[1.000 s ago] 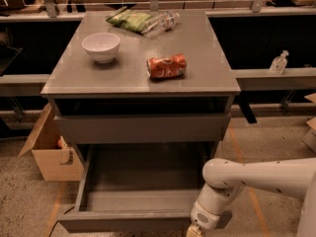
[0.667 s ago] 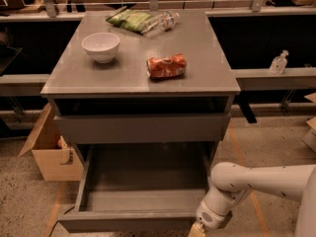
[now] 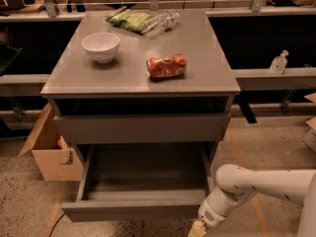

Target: Close middle drawer

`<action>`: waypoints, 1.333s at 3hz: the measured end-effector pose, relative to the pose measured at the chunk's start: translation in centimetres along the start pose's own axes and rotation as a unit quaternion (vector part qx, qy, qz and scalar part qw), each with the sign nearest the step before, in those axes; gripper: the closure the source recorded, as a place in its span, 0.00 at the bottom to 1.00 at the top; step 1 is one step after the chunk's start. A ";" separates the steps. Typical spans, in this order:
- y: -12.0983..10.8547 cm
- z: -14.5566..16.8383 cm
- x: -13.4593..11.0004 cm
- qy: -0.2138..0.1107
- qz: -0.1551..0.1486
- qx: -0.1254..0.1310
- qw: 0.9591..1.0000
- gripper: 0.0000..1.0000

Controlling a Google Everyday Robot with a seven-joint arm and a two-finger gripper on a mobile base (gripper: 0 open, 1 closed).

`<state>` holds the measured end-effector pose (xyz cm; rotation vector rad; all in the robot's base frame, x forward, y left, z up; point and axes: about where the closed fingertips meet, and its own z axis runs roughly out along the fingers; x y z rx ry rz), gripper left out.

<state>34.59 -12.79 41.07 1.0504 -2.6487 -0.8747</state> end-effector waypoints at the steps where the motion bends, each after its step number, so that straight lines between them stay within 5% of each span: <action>1: -0.1 -0.1 -0.2 -0.010 -0.003 -0.005 1.000 1.00; 4: -1.4 -4.2 -3.4 -0.123 -0.030 0.035 0.991 1.00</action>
Offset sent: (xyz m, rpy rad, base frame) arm 0.0335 0.0003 0.0253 0.0998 -0.1538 -0.0541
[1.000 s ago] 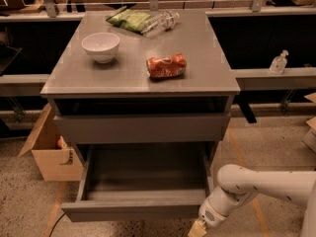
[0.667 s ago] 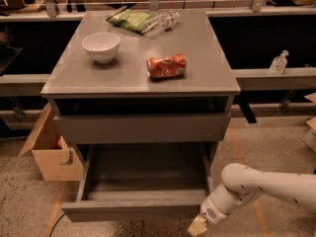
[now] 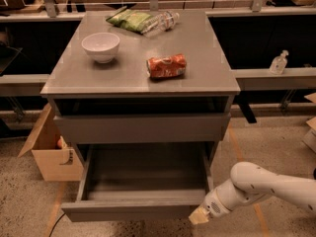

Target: Close middle drawer

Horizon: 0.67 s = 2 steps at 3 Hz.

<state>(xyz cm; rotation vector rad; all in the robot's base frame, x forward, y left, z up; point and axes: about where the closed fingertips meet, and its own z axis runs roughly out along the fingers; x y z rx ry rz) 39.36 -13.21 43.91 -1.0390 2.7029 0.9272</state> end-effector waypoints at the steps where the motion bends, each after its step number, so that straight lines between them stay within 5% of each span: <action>1: -0.9 0.0 -1.3 -0.031 0.013 0.010 0.999 1.00; 2: -1.6 0.1 -2.9 -0.064 0.032 0.019 0.997 1.00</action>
Offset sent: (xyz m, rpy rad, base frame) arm 0.0602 0.0119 0.0028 0.0735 -0.1043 -0.2340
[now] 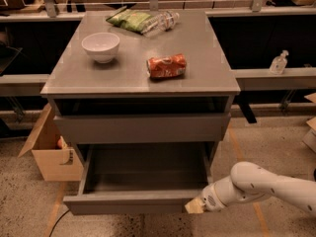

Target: Close middle drawer

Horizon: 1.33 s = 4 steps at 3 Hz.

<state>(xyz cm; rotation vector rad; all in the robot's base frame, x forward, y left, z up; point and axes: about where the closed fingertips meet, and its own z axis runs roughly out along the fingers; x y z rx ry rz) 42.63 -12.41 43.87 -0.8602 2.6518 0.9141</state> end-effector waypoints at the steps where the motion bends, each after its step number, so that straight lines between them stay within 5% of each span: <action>1: -0.9 0.6 -2.3 -0.029 0.013 0.007 0.999 1.00; 3: -1.9 2.1 -4.2 -0.050 0.012 0.009 0.999 1.00; 4: -2.6 2.6 -5.6 -0.070 0.008 0.041 0.997 1.00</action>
Offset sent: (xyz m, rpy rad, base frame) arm 0.0213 0.0075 -0.0006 0.0197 -0.0227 -0.0485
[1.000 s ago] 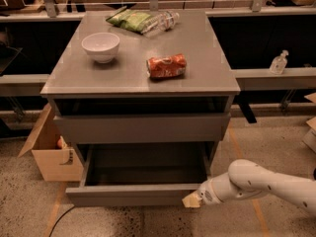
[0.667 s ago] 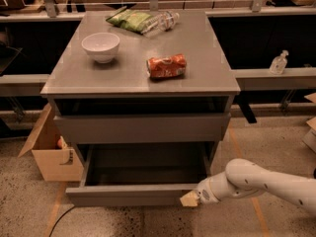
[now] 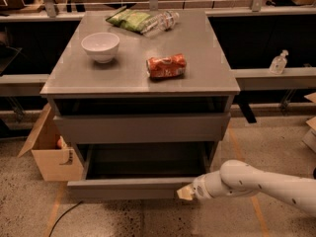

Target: Close middle drawer

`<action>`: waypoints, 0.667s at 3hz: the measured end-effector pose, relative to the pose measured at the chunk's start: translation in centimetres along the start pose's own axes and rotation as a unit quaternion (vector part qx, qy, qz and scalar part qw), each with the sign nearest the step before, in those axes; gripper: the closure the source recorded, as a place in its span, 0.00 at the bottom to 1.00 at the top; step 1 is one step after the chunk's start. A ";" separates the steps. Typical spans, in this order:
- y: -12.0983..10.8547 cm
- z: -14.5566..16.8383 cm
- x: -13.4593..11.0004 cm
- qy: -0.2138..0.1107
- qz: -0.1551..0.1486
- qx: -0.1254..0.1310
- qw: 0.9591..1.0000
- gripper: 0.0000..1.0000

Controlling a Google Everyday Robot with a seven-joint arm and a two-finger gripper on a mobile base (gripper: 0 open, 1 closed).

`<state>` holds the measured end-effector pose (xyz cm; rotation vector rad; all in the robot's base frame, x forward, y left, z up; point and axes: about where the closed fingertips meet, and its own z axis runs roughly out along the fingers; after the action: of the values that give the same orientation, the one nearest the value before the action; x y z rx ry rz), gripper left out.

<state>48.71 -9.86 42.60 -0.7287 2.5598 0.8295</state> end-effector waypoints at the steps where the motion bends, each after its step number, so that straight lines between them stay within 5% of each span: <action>1: -0.9 -0.4 -1.7 -0.045 -0.004 0.052 0.998 1.00; 2: -1.9 -1.3 -3.6 -0.095 -0.007 0.104 0.990 1.00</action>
Offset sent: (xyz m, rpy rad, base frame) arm 0.0689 -0.0247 0.0447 -0.1115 -0.4069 -0.3202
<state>52.49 -10.70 44.41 -0.5746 2.4206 0.5855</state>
